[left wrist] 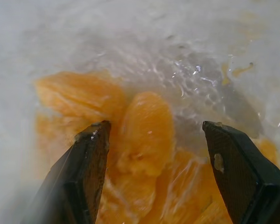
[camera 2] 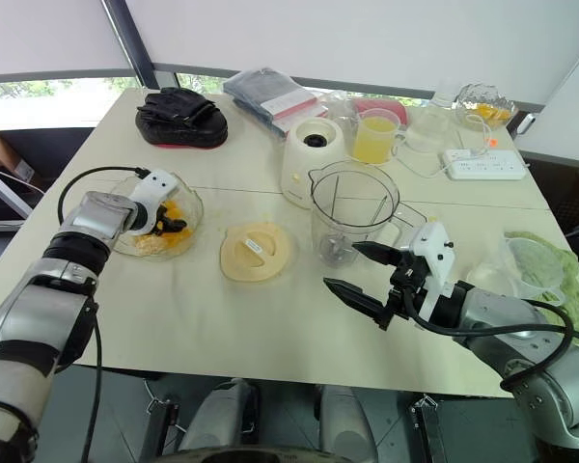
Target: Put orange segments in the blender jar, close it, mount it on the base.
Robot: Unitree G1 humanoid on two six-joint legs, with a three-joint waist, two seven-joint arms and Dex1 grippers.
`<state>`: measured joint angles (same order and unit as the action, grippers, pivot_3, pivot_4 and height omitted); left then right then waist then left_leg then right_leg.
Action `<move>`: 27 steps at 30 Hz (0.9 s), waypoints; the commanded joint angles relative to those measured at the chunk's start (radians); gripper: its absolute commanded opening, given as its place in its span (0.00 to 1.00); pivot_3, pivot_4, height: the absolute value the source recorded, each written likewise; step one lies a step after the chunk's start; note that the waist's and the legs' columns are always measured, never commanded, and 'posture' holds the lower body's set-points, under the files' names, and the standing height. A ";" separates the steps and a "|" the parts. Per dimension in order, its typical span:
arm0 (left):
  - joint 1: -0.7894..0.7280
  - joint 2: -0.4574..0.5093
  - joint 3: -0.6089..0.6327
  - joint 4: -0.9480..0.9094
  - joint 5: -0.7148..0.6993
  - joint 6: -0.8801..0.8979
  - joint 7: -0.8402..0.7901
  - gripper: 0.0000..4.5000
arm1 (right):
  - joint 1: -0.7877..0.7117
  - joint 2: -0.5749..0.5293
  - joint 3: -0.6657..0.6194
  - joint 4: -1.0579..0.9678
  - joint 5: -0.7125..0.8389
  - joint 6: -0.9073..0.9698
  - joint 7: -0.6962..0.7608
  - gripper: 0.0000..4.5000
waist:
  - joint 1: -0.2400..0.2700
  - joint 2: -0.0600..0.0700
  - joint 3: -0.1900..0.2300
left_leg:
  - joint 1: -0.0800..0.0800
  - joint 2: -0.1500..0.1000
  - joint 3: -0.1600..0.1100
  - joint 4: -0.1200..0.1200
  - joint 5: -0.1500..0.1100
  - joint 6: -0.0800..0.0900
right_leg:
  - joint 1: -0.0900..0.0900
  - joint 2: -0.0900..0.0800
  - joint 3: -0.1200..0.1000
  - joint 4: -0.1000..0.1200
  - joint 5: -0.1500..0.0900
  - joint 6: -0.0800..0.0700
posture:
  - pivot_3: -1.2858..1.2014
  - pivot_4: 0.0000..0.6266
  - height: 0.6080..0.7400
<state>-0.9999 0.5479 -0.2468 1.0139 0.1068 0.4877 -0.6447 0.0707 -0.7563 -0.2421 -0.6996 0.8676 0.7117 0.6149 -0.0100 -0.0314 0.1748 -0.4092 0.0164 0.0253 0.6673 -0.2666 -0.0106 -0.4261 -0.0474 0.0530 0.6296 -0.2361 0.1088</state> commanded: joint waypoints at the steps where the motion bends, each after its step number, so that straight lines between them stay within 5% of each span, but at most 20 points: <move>1: -0.052 -0.008 0.027 0.062 0.020 -0.046 0.033 0.72 | -0.007 -0.008 -0.024 -0.016 -0.002 -0.014 0.003 0.97 | 0.000 0.000 0.000 | 0.000 0.000 0.000 0.000 0.000 0.000 | 0.000 0.000 0.000 0.000 0.000 0.000 | 0.52 0.24 1.00; 6: -0.083 -0.029 0.059 0.149 0.020 -0.063 0.080 0.67 | -0.005 -0.008 -0.028 -0.026 -0.002 -0.012 -0.006 0.97 | 0.000 0.000 0.000 | 0.000 0.000 0.000 0.000 0.000 0.000 | 0.000 0.000 0.000 0.000 0.000 0.000 | 0.52 0.24 1.00; 9: -0.091 -0.037 0.070 0.171 0.023 -0.068 0.090 0.45 | 0.000 -0.010 -0.033 -0.024 -0.005 -0.014 -0.004 0.97 | -0.001 0.000 0.000 | 0.000 0.000 0.000 0.000 0.000 0.000 | 0.000 0.000 0.000 0.001 0.000 0.000 | 0.52 0.24 1.00; 13: -0.091 -0.041 0.072 0.181 0.034 -0.079 0.084 0.01 | -0.002 -0.012 -0.033 -0.023 -0.010 -0.015 -0.005 0.97 | 0.000 0.000 0.000 | 0.000 0.000 0.000 0.000 0.000 0.000 | 0.000 0.000 0.000 0.001 0.000 0.000 | 0.52 0.24 1.00; 27: -0.068 -0.048 0.112 0.120 0.024 -0.097 0.112 0.01 | -0.005 -0.003 -0.024 -0.025 -0.020 -0.015 -0.009 0.97 | -0.001 0.000 0.000 | 0.000 0.000 0.000 0.000 0.000 0.000 | 0.000 0.000 0.000 0.001 0.000 0.000 | 0.52 0.24 1.00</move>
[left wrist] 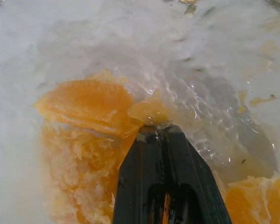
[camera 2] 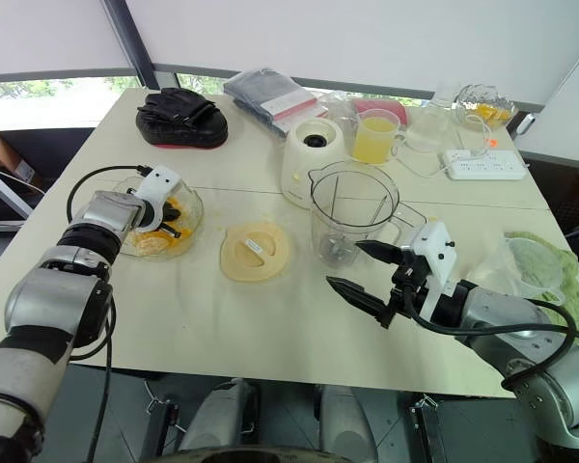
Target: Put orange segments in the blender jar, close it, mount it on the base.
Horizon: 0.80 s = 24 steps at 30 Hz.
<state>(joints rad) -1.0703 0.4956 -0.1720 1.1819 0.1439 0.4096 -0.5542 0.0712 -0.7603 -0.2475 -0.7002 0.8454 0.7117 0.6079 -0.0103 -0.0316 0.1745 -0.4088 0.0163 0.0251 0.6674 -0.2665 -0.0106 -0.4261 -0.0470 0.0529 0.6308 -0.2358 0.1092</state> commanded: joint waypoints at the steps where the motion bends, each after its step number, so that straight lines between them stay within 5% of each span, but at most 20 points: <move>1: 0.007 0.004 0.066 -0.065 -0.038 -0.018 0.032 0.01 | -0.005 0.001 -0.017 -0.024 0.002 -0.015 -0.001 0.97 | 0.000 0.000 0.000 | 0.000 0.000 0.000 0.000 0.000 0.000 | 0.000 0.000 0.000 0.000 0.000 0.000 | 0.52 0.24 1.00; 7: 0.121 0.001 0.247 -0.274 -0.198 0.031 0.037 0.01 | -0.010 -0.010 -0.011 -0.018 0.006 -0.009 0.015 0.97 | -0.002 0.000 0.000 | 0.000 0.001 -0.001 0.000 0.000 0.000 | 0.000 -0.001 0.000 0.000 0.000 0.000 | 0.52 0.24 1.00; 16: 0.409 -0.076 0.460 -0.781 -0.462 0.331 0.073 0.01 | -0.040 -0.029 -0.005 0.015 0.004 -0.002 0.051 0.97 | 0.001 0.000 0.000 | 0.001 0.002 -0.003 0.000 0.000 0.000 | 0.000 -0.003 0.000 0.002 0.000 0.000 | 0.52 0.24 1.00; 24: 0.456 -0.140 0.607 -0.995 -0.651 0.437 0.151 0.01 | -0.037 -0.019 0.009 0.016 -0.005 -0.007 0.060 0.97 | -0.001 0.000 0.000 | 0.001 0.000 -0.003 0.001 0.000 0.000 | 0.001 -0.003 0.000 0.002 0.001 0.000 | 0.52 0.24 1.00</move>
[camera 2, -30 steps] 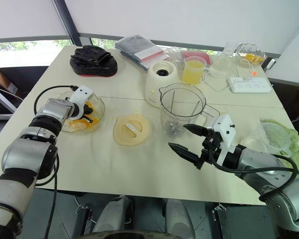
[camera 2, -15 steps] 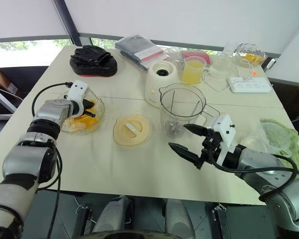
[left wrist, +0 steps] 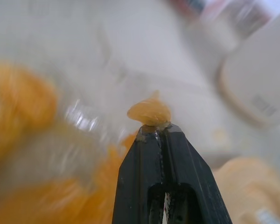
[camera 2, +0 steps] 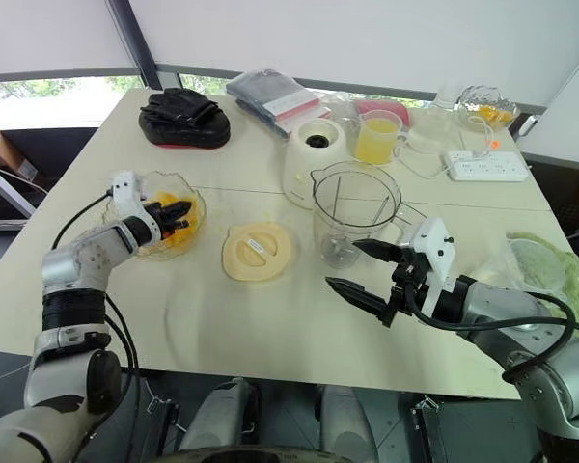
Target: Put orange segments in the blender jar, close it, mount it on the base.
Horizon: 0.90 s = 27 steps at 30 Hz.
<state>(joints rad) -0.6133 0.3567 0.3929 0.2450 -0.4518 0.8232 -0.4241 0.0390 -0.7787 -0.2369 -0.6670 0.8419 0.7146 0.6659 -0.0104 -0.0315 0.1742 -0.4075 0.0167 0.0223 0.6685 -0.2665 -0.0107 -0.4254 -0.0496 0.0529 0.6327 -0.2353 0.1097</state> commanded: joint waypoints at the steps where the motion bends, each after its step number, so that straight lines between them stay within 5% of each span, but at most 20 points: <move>1: 0.000 0.006 0.037 -0.064 -0.058 0.030 0.022 0.01 | -0.003 0.005 0.000 -0.019 -0.001 -0.011 -0.001 0.97 | -0.002 0.000 0.000 | 0.000 0.000 0.000 0.000 0.000 0.000 | 0.000 0.000 0.000 0.000 0.000 0.000 | 0.52 0.24 1.00; 12: -0.105 0.142 -0.085 -0.034 -0.025 0.040 -0.054 0.01 | 0.013 0.046 0.034 -0.034 -0.032 -0.027 -0.021 0.97 | 0.003 0.000 0.000 | 0.000 0.000 0.001 0.000 0.000 0.000 | 0.000 0.002 0.000 0.000 0.000 0.000 | 0.52 0.24 1.00; 27: -0.141 0.051 0.049 -0.085 -0.259 0.092 -0.051 0.01 | -0.005 0.053 0.033 -0.028 -0.048 -0.025 -0.021 0.97 | -0.001 0.000 0.000 | 0.000 0.000 0.001 0.000 0.000 0.000 | 0.000 0.002 0.000 0.000 0.000 0.000 | 0.52 0.24 1.00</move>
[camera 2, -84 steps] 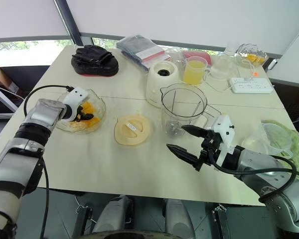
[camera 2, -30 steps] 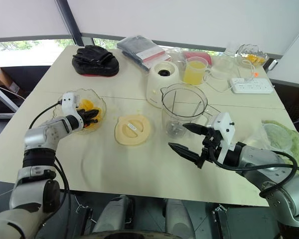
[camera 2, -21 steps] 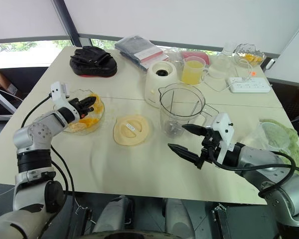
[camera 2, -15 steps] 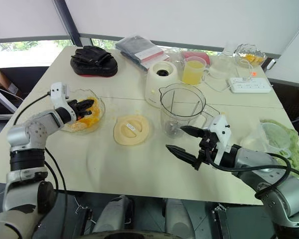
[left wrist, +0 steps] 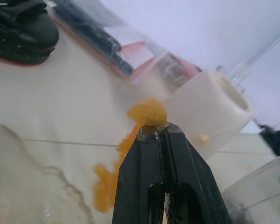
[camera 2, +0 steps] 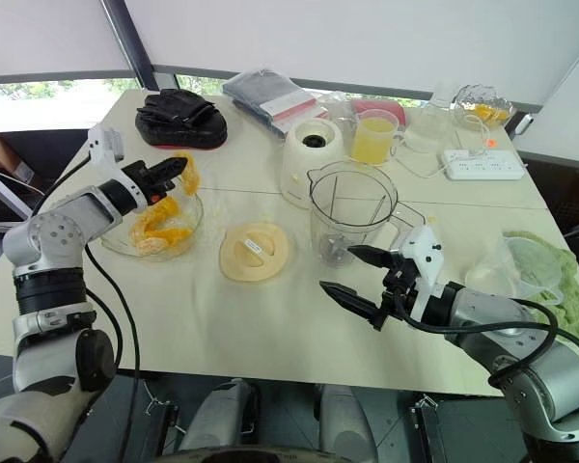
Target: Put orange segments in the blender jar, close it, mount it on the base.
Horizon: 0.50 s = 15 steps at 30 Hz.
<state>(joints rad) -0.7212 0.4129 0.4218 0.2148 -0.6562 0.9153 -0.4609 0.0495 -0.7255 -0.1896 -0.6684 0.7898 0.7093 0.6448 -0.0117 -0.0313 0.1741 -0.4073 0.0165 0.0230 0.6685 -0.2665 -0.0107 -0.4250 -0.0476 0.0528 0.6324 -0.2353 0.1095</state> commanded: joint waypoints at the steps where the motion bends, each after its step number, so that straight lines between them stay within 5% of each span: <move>1: -0.043 -0.012 0.018 -0.058 -0.068 0.000 -0.014 0.01 | -0.015 0.000 -0.015 -0.026 0.004 -0.019 0.000 0.97 | 0.001 0.000 0.000 | 0.000 0.000 0.000 0.000 0.000 0.000 | 0.000 0.000 0.000 0.000 0.000 0.000 | 0.52 0.24 1.00; 15: -0.341 -0.091 -0.131 0.050 -0.106 -0.034 -0.152 0.01 | 0.021 0.010 -0.042 -0.059 -0.001 -0.023 -0.042 0.97 | 0.001 0.000 0.000 | -0.001 -0.001 0.001 0.000 0.000 0.000 | 0.000 0.001 0.000 -0.001 0.000 0.000 | 0.52 0.24 1.00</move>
<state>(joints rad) -1.0179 0.3220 0.3149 0.2612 -0.7549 0.9064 -0.5720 0.0686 -0.7232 -0.1984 -0.6870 0.7868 0.7091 0.6138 -0.0104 -0.0316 0.1742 -0.4080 0.0150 0.0243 0.6686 -0.2665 -0.0107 -0.4248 -0.0468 0.0528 0.6316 -0.2354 0.1095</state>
